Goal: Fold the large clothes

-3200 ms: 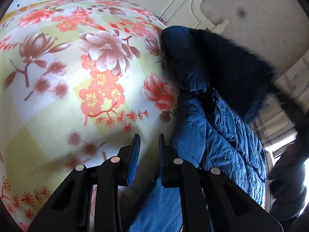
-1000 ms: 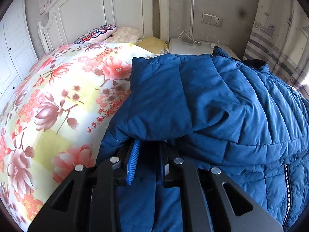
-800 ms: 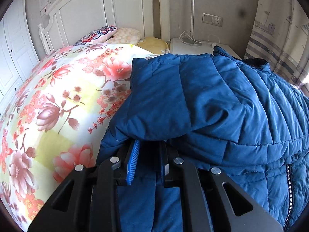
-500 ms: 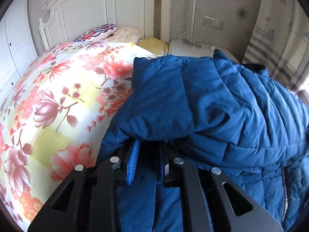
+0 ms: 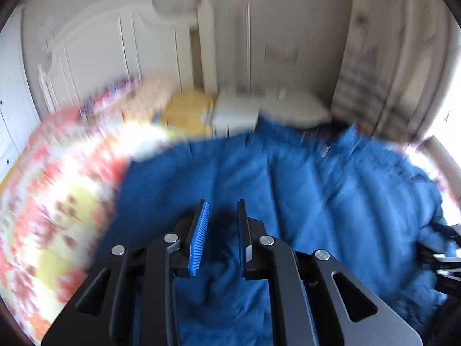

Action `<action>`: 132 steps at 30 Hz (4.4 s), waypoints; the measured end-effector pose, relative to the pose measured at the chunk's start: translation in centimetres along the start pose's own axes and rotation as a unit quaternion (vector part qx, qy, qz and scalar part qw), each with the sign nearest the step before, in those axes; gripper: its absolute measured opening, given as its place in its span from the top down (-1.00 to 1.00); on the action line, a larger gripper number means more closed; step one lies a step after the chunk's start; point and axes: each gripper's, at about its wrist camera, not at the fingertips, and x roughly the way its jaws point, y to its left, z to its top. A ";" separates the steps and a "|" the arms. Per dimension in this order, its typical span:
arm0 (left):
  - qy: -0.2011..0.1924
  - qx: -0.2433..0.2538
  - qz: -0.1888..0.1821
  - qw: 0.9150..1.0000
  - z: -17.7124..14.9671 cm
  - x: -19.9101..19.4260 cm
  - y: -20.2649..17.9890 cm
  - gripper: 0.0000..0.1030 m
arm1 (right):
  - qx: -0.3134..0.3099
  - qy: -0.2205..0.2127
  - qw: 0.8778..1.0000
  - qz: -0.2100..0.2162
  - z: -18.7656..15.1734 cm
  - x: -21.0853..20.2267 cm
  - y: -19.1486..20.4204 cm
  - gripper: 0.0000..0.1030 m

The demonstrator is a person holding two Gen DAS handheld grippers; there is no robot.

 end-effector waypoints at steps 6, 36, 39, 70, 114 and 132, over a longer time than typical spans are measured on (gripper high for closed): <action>-0.003 0.042 0.034 0.999 -2.2 2.0 -1.4 0.87 | -0.010 -0.001 1.000 0.000 -0.2 -0.1 0.4 -0.61; 0.000 0.007 -0.007 1.000 -1.2 1.9 0.1 0.87 | 0.094 0.058 0.992 -0.062 11.4 5.8 -2.3 -0.96; 0.000 0.007 -0.007 1.000 -1.2 1.9 0.2 0.87 | 0.093 0.117 0.987 -0.061 10.3 9.3 -3.2 -0.96; 0.003 0.078 -0.034 0.996 -2.6 1.0 -7.5 0.87 | 0.007 0.012 0.997 -0.075 2.8 3.0 0.7 -0.96; 0.036 0.021 0.005 0.999 -15.5 -10.1 2.2 0.86 | -0.049 0.087 0.995 -0.029 -10.8 -6.1 9.4 -0.96; 0.024 0.065 -0.019 0.997 -21.4 -16.0 1.7 0.86 | -0.045 0.066 0.997 0.019 -16.1 -12.8 10.5 -0.96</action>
